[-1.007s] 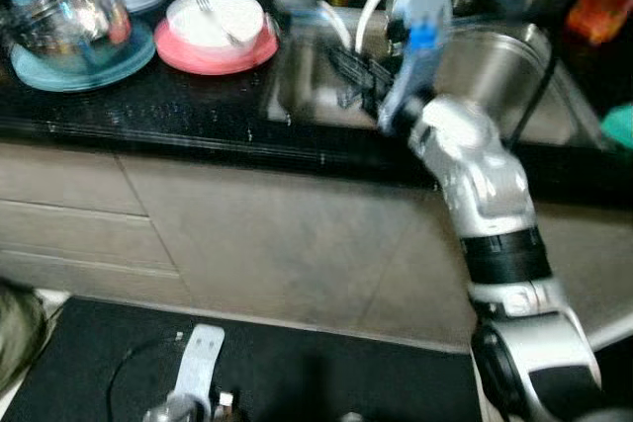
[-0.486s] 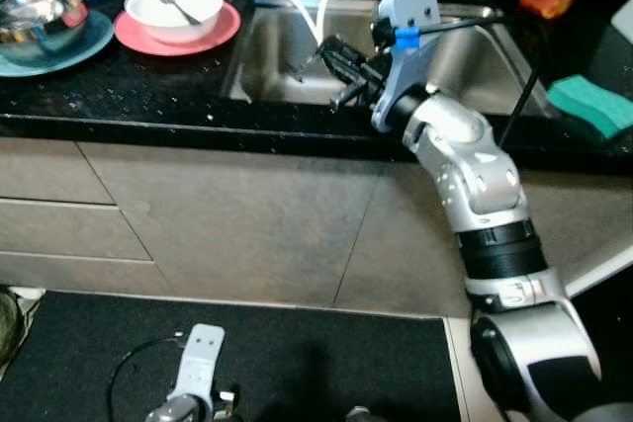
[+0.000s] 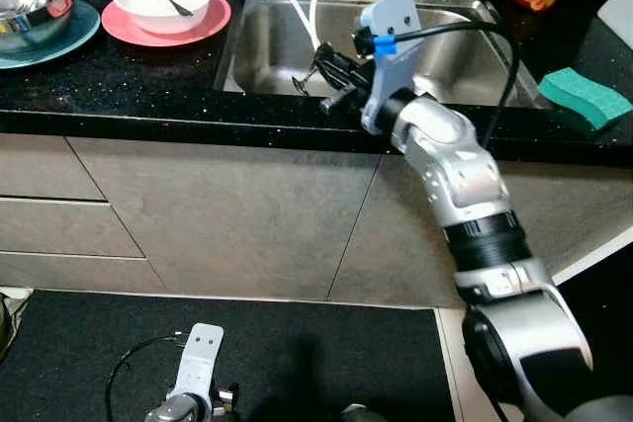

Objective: Kitchen organization

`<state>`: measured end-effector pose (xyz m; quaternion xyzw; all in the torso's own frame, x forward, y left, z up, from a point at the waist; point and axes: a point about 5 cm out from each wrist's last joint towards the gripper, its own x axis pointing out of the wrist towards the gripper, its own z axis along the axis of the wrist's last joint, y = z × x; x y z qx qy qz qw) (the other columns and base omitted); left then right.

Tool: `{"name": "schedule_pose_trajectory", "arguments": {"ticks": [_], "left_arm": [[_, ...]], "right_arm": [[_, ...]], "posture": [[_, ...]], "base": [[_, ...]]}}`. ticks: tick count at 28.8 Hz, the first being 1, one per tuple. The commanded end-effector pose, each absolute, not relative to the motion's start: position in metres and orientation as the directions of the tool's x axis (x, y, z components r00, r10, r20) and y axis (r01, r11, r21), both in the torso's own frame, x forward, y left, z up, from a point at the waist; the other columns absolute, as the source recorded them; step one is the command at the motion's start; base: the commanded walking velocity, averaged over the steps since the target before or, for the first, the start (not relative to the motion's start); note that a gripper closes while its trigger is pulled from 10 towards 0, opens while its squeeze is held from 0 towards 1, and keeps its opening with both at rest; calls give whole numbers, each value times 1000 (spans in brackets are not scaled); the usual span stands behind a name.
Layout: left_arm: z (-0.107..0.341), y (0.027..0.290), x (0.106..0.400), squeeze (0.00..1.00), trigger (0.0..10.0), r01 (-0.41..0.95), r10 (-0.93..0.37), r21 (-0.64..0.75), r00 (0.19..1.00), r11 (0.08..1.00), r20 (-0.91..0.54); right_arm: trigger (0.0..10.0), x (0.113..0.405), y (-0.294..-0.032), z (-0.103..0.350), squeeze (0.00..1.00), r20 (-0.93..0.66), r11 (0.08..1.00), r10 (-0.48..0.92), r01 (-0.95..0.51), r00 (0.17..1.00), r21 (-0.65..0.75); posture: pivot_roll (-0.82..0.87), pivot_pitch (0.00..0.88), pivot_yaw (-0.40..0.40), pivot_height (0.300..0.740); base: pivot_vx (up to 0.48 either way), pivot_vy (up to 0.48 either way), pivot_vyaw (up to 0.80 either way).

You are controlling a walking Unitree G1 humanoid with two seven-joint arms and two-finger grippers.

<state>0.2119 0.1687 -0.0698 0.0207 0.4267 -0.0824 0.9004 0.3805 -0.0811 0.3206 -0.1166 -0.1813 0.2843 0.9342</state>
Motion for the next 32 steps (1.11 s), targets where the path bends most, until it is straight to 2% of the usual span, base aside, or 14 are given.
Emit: {"name": "schedule_pose_trajectory", "arguments": {"ticks": [1, 6, 13, 28, 32], "left_arm": [[-75, 168, 203, 0, 10000, 167, -131, -36, 602, 985, -788], [-76, 167, 201, 0, 10000, 167, -133, -38, 601, 985, -788], [-77, 165, 199, 0, 10000, 168, -136, -42, 602, 985, -787], [-77, 166, 199, 0, 10000, 178, -147, -48, 602, 983, -785], [-76, 167, 201, 0, 10000, 184, -150, -46, 604, 982, -783]], "right_arm": [[10000, 385, -82, 325, 0, 291, 831, 539, -444, 791, -334], [10000, 399, -80, 326, 0, 250, 847, 455, -329, 855, -417], [10000, 409, -75, 327, 0, 220, 852, 421, -300, 880, -429], [10000, 412, -74, 344, 0, 316, 893, 397, -282, 862, -352], [10000, 413, -76, 345, 0, 332, 900, 388, -276, 860, -337]], "posture": [[14, 144, -52, 740], [20, 161, -63, 740], [28, 189, -76, 740], [30, 194, -62, 740], [31, 188, -56, 740]], "base": [[0, 0, 0], [0, 0, 0], [0, 0, 0], [0, 0, 0], [287, 0, 0]]}}
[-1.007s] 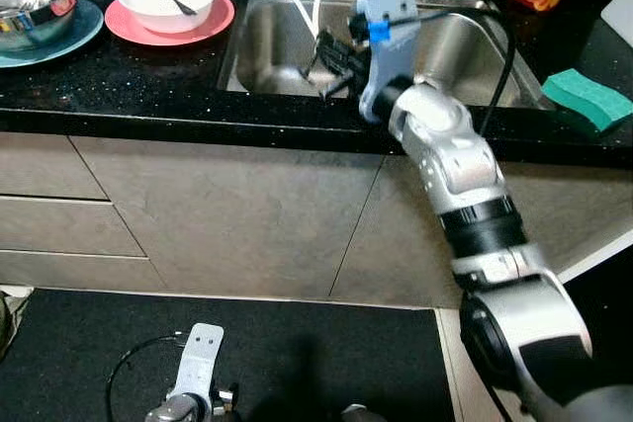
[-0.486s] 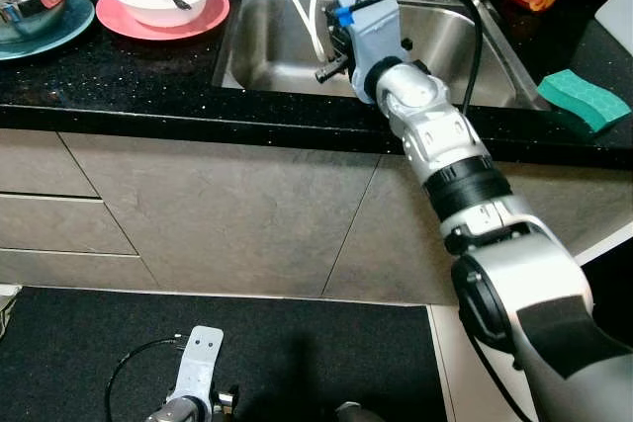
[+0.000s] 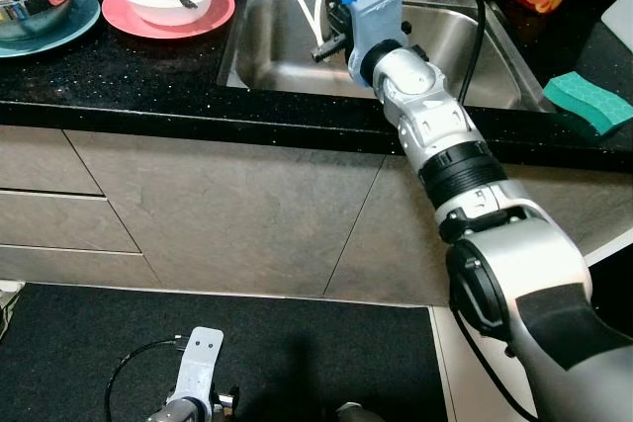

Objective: Kitchen organization

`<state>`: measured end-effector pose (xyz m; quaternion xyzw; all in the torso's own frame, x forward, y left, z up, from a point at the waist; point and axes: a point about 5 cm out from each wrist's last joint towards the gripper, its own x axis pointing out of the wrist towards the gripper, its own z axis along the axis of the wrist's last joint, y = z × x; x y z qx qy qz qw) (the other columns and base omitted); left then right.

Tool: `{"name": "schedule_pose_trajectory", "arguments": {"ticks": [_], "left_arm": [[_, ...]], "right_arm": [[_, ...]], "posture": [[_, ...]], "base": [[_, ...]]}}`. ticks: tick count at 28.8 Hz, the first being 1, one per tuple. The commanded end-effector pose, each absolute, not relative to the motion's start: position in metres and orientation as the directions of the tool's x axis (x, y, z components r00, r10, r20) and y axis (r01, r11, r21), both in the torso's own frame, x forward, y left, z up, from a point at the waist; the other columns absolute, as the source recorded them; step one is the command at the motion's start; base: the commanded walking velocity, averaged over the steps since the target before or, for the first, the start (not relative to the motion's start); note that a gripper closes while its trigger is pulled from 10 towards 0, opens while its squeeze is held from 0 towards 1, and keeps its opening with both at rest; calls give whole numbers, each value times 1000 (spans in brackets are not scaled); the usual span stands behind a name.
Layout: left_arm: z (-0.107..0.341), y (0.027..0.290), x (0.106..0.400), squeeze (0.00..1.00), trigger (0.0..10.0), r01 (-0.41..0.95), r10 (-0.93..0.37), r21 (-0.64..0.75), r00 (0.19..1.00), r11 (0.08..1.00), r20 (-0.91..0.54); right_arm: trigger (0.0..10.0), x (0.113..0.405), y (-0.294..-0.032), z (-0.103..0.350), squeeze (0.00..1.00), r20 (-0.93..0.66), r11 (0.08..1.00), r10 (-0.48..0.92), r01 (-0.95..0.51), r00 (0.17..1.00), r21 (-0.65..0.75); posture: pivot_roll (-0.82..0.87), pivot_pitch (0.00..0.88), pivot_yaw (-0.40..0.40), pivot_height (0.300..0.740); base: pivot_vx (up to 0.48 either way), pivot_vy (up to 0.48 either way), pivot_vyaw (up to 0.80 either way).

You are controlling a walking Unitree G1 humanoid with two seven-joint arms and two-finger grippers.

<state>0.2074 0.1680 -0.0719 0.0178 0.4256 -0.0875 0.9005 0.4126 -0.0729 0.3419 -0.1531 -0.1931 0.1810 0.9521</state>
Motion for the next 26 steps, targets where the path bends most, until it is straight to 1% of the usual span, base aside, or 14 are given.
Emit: {"name": "schedule_pose_trajectory", "arguments": {"ticks": [1, 26], "left_arm": [[-75, 168, 201, 0, 10000, 185, -150, -45, 604, 982, -783], [-74, 168, 203, 0, 10000, 199, -158, -44, 602, 979, -783]], "right_arm": [[10000, 413, -77, 345, 0, 332, 901, 387, -275, 860, -336], [10000, 413, -85, 351, 0, 377, 913, 382, -283, 844, -293]], "posture": [[29, 186, -54, 740], [26, 175, -48, 740]], "base": [[292, 0, 0], [333, 0, 0]]}}
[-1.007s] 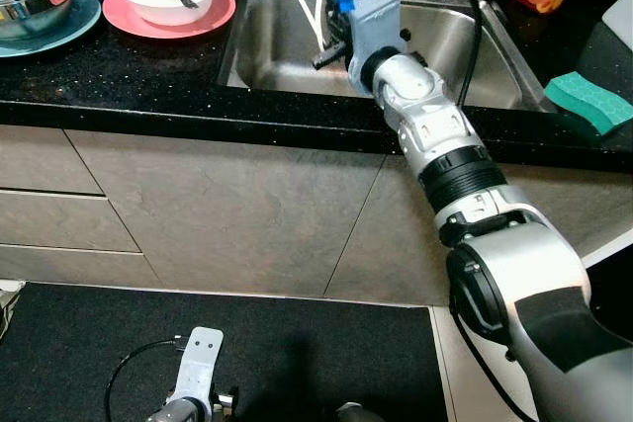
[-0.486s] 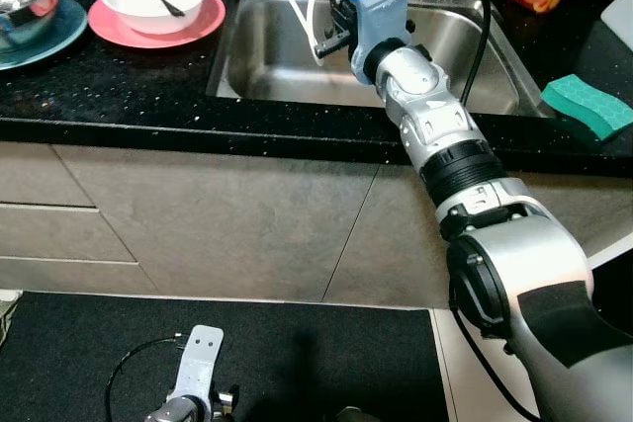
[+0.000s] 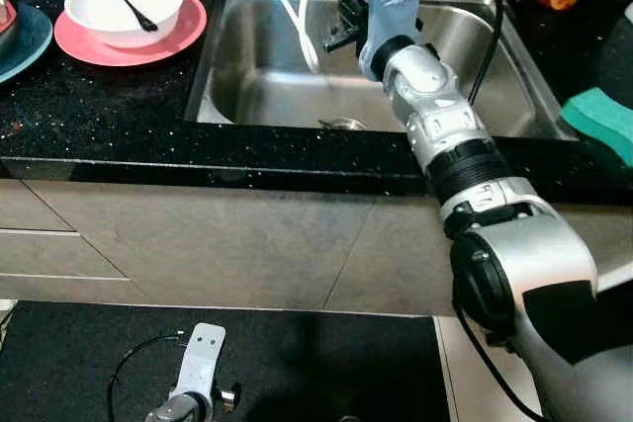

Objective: Kitchen organization

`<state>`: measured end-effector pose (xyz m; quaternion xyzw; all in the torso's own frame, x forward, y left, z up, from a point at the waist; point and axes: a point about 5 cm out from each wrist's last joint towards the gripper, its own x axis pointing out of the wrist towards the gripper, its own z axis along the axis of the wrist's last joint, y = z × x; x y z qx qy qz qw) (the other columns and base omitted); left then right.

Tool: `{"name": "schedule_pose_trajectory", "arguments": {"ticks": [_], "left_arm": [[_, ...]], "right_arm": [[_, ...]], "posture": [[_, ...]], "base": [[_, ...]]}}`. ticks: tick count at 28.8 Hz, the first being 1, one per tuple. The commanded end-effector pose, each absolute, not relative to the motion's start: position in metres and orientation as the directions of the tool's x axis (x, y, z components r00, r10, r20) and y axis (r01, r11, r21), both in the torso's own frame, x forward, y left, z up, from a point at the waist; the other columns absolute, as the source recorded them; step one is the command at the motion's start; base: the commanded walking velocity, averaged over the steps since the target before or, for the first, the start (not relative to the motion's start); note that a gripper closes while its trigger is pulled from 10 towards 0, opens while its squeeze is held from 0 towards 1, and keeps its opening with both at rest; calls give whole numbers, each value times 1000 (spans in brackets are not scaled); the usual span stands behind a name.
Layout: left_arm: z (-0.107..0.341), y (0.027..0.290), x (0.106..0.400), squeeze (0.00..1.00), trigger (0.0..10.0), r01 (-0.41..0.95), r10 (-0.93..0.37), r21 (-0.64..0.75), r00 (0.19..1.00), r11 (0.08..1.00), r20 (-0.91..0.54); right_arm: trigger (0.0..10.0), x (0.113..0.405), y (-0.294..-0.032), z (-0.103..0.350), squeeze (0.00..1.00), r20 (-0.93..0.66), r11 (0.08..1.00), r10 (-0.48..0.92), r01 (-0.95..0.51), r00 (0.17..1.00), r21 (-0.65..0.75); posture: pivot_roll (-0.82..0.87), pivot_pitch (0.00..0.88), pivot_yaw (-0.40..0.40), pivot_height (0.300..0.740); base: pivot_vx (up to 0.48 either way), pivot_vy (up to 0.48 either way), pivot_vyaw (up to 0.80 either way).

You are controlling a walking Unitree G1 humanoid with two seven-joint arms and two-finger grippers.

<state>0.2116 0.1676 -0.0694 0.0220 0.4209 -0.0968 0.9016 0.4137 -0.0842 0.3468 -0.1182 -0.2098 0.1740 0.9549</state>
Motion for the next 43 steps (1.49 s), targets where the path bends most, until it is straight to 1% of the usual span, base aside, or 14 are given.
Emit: {"name": "schedule_pose_trajectory", "arguments": {"ticks": [1, 14, 19, 21, 25, 27, 29, 33, 35, 36, 37, 38, 39, 43], "left_arm": [[-74, 168, 203, 0, 10000, 200, -158, -44, 602, 979, -783], [-75, 168, 202, 0, 10000, 206, -165, -48, 598, 977, -784], [-75, 168, 201, 0, 10000, 173, -153, -59, 603, 983, -783], [-76, 168, 201, 0, 10000, 176, -156, -60, 601, 983, -784], [-76, 167, 200, 0, 10000, 177, -160, -65, 599, 982, -785], [-76, 167, 200, 0, 10000, 178, -160, -65, 598, 982, -785], [-76, 167, 200, 0, 10000, 179, -163, -67, 596, 982, -786], [-76, 167, 201, 0, 10000, 180, -164, -68, 596, 981, -786], [-75, 167, 201, 0, 10000, 180, -165, -69, 596, 981, -786], [-75, 167, 201, 0, 10000, 180, -166, -70, 596, 981, -785], [-75, 167, 201, 0, 10000, 181, -166, -69, 596, 981, -786], [-75, 167, 202, 0, 10000, 181, -166, -70, 596, 981, -786], [-75, 167, 202, 0, 10000, 183, -166, -69, 596, 981, -786], [-75, 167, 202, 0, 10000, 183, -166, -69, 595, 981, -786]], "right_arm": [[10000, 413, -86, 352, 0, 380, 913, 383, -283, 842, -292], [10000, 412, -86, 352, 0, 386, 911, 390, -290, 836, -293], [10000, 412, -87, 352, 0, 385, 908, 395, -290, 834, -304], [10000, 413, -88, 352, 0, 368, 900, 398, -282, 840, -332], [10000, 414, -94, 349, 0, 283, 853, 445, -305, 850, -424], [10000, 413, -95, 349, 0, 259, 832, 476, -335, 840, -443], [10000, 411, -102, 352, 0, 216, 786, 528, -376, 821, -490], [10000, 410, -108, 355, 0, 192, 766, 545, -391, 816, -511], [10000, 409, -115, 356, 0, 142, 741, 548, -399, 824, -541], [10000, 410, -120, 354, 0, 89, 720, 537, -401, 839, -567], [10000, 411, -125, 350, 0, 23, 679, 525, -402, 851, -615], [10000, 410, -129, 344, 0, -54, 615, 516, -414, 855, -671], [10000, 409, -134, 332, 0, -165, 521, 503, -451, 848, -725], [10000, 407, -137, 326, 0, -219, 492, 494, -478, 842, -728]], "posture": [[26, 174, -47, 740], [25, 168, -45, 740], [26, 164, -46, 740], [26, 163, -47, 740], [25, 161, -48, 740], [25, 161, -48, 740], [20, 166, -49, 740], [19, 168, -49, 740], [18, 168, -48, 740], [18, 169, -48, 740], [17, 170, -46, 740], [17, 170, -46, 740], [17, 170, -45, 740], [18, 171, -44, 740]], "base": [[352, 0, 0], [363, 0, 0], [0, 0, 0], [0, 0, 0], [0, 0, 0], [0, 0, 0], [0, 0, 0], [0, 0, 0], [0, 0, 0], [0, 0, 0], [0, 0, 0], [0, 0, 0], [0, 0, 0], [0, 0, 0]]}}
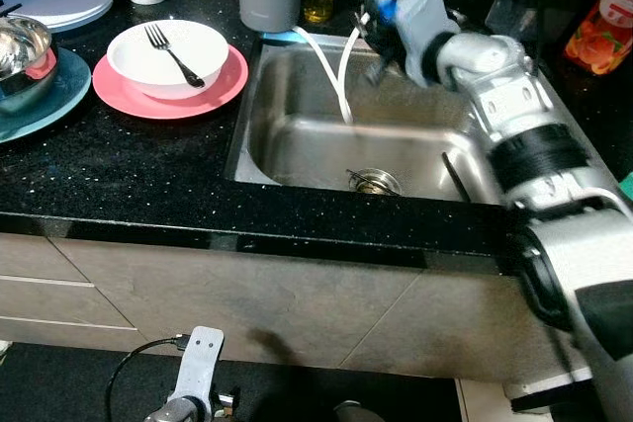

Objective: Kitchen organization

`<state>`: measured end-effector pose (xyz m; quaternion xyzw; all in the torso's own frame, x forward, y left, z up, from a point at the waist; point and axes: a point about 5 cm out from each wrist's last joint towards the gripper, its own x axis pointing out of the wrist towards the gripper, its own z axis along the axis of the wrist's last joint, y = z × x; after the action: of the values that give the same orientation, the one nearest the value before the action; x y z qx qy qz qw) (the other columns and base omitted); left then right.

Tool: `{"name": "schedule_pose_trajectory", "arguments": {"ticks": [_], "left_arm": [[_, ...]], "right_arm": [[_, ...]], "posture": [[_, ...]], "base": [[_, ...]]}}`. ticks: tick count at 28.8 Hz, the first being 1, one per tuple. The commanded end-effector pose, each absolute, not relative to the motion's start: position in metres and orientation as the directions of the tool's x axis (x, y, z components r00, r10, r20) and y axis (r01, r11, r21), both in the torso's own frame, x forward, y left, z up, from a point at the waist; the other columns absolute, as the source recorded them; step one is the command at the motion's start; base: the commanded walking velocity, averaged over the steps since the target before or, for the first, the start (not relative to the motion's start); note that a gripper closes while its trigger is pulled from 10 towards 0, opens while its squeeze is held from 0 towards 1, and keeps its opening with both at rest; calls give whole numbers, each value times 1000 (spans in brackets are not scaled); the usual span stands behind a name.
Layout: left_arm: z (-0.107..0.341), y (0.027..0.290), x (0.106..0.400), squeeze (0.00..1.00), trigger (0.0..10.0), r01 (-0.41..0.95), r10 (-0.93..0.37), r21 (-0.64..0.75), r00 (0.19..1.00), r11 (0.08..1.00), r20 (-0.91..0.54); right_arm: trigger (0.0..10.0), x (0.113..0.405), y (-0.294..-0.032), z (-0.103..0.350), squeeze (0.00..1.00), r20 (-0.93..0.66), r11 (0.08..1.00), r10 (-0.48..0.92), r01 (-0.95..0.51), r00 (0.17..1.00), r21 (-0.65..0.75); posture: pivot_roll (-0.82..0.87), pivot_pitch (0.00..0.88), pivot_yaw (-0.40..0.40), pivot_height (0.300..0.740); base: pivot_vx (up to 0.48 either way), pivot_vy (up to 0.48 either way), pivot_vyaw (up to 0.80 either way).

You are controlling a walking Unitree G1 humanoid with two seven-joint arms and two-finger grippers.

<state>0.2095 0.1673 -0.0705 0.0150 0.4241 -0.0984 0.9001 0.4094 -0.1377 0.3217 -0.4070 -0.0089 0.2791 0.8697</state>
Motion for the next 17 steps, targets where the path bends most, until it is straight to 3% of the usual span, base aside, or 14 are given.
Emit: {"name": "schedule_pose_trajectory", "arguments": {"ticks": [1, 2, 3, 4, 5, 8, 10, 11, 12, 13, 15, 16, 17], "left_arm": [[-75, 168, 202, 0, 10000, 183, -166, -68, 595, 981, -786], [-75, 168, 202, 0, 10000, 183, -166, -68, 595, 981, -786], [-75, 168, 202, 0, 10000, 183, -165, -68, 596, 981, -786], [-75, 168, 202, 0, 10000, 183, -165, -67, 596, 981, -786], [-75, 168, 202, 0, 10000, 184, -165, -67, 595, 981, -786], [-75, 168, 202, 0, 10000, 187, -168, -68, 594, 980, -787], [-75, 168, 202, 0, 10000, 186, -167, -68, 595, 980, -786], [-75, 168, 202, 0, 10000, 184, -167, -69, 595, 980, -786], [-75, 168, 202, 0, 10000, 183, -167, -69, 596, 981, -785], [-75, 168, 202, 0, 10000, 181, -166, -69, 598, 981, -784], [-75, 168, 202, 0, 10000, 180, -165, -69, 599, 981, -784], [-75, 168, 203, 0, 10000, 179, -167, -72, 600, 981, -782], [-74, 168, 203, 0, 10000, 180, -172, -77, 602, 981, -780]], "right_arm": [[10000, 407, -140, 325, 0, -238, 489, 474, -478, 848, -729], [10000, 407, -140, 325, 0, -238, 489, 474, -478, 848, -729], [10000, 407, -143, 324, 133, -251, 491, 460, -479, 852, -727], [10000, 406, -145, 323, 976, -255, 500, 456, -483, 853, -719], [10000, 405, -143, 324, 1000, -242, 517, 483, -497, 841, -697], [10000, 393, -124, 341, 1000, -40, 619, 662, -577, 748, -533], [10000, 388, -121, 346, 961, 33, 632, 709, -613, 705, -474], [10000, 383, -120, 349, 0, 100, 633, 745, -651, 659, -419], [10000, 377, -121, 351, 0, 164, 625, 771, -684, 615, -377], [10000, 362, -121, 346, 0, 245, 570, 822, -757, 515, -319], [10000, 355, -121, 343, 0, 272, 539, 839, -786, 471, -302], [10000, 343, -118, 340, 0, 328, 469, 864, -847, 382, -248], [10000, 318, -113, 331, 0, 390, 299, 898, -933, 204, -200]], "posture": [[18, 171, -44, 740], [18, 171, -44, 740], [18, 171, -44, 740], [18, 171, -41, 740], [18, 172, -40, 740], [18, 170, -41, 740], [18, 170, -41, 740], [18, 170, -41, 740], [22, 171, -43, 740], [22, 171, -40, 740], [22, 171, -40, 740], [20, 170, -36, 740], [20, 171, -33, 740]], "base": [[0, 0, 0], [0, 0, 0], [0, 0, 0], [0, 0, 0], [0, 0, 0], [0, 0, 0], [0, 0, 0], [0, 0, 0], [0, 0, 0], [0, 0, 0], [0, 0, 0], [0, 0, 0], [0, 0, 0]]}}
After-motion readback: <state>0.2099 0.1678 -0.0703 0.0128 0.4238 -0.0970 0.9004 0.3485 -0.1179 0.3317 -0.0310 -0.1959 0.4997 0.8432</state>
